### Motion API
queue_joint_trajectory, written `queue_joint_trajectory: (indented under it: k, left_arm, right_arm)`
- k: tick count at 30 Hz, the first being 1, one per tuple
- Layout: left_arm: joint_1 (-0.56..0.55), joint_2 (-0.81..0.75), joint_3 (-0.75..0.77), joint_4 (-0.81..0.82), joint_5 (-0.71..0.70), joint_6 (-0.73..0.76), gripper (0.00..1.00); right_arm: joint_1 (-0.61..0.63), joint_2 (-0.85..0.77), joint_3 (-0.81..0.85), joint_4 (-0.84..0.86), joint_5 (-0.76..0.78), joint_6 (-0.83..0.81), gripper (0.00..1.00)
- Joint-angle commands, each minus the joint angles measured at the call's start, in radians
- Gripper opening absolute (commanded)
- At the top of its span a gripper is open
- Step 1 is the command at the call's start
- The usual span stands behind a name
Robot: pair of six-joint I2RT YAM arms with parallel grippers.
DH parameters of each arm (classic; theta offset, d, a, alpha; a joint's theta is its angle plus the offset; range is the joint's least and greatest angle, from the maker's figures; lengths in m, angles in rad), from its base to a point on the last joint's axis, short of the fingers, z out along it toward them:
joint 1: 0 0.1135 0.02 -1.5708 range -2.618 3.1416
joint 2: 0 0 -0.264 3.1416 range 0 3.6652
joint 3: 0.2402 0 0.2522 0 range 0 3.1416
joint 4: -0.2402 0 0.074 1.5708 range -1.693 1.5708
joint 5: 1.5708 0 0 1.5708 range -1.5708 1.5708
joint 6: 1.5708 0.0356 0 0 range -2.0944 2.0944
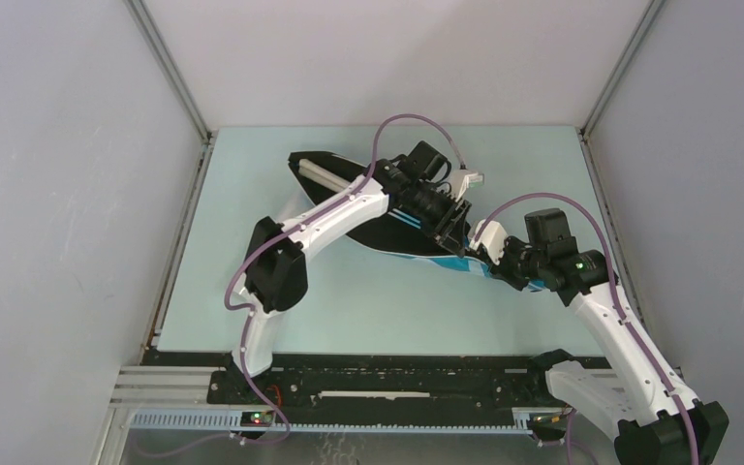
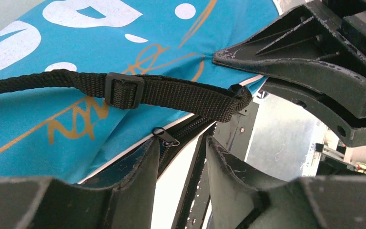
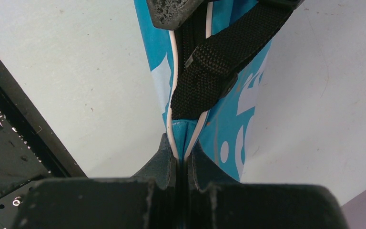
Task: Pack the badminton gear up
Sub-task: Zip the racket bag at the center of the board.
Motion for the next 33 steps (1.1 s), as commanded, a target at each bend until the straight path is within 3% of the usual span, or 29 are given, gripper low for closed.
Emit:
queue_joint_trajectory:
  k: [1,10,24,33]
  left_arm:
    - [-0.006,0.013,0.072,0.081,-0.046,-0.049,0.46]
    - [-0.009,0.046,0.113,0.068,-0.084,-0.097,0.38]
    - [-0.031,0.056,0.134,0.059,-0.135,-0.226,0.35]
    - [-0.033,0.066,0.131,0.062,-0.165,-0.259,0.25]
  right_arm:
    - [0.005,-0.012,-0.005,-0.074,0.02,0.06,0.0]
    - [0.006,-0.021,-0.005,-0.08,0.02,0.062,0.0]
    - [0.017,-0.017,-0.005,-0.071,0.018,0.066,0.0]
    - [0.021,-0.022,-0.017,-0.067,0.02,0.071,0.0]
